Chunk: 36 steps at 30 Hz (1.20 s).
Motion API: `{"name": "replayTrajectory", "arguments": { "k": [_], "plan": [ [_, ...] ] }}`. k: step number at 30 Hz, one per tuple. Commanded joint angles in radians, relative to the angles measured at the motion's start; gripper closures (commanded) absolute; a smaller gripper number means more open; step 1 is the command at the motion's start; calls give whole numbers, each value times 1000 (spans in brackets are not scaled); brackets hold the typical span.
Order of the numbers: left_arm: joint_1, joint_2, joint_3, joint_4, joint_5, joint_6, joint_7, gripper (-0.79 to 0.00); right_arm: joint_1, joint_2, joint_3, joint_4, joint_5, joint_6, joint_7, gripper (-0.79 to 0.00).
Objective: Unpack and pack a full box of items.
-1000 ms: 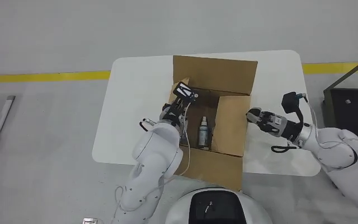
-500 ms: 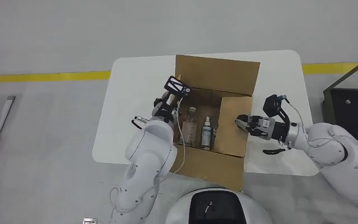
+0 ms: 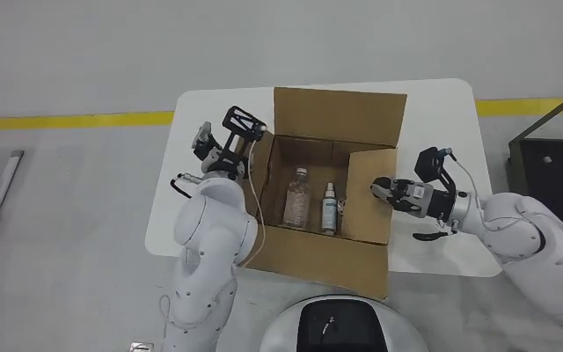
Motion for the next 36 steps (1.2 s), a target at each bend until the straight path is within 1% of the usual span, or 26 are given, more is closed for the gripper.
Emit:
{"name": "replayTrajectory", "arguments": {
  "k": [1, 5, 12, 16, 21, 23, 29, 33, 36],
  "plan": [
    [5, 1, -11, 6, 13, -7, -2, -785, 1, -1, 2, 6, 2, -2, 1, 0],
    [20, 3, -30, 25, 37, -21, -6, -785, 4, -3, 7, 13, 7, -4, 7, 0],
    [50, 3, -54, 46, 58, -12, -16, -785, 11, -4, 19, 10, 16, -6, 22, 0],
    [60, 2, -57, 64, 69, -12, -20, -785, 13, -5, 30, 6, 29, -9, 27, 0],
    [64, -2, -51, 60, 67, -11, -20, -785, 9, -4, 53, -2, 45, -13, 22, 0],
    [63, -4, -52, 44, 52, 1, -21, -785, 2, -2, 69, -4, 53, -16, 20, 0],
    [33, -12, -33, -33, 10, -21, -4, -785, -26, 7, 139, -1, 78, -21, 24, 0],
    [-4, -19, 11, -88, 7, -24, -1, -785, -50, 12, 181, 14, 88, -16, 25, 0],
    [-35, -30, 69, -103, -33, -31, 17, -785, -62, 14, 199, 29, 95, -9, 29, 0]
  ]
}}
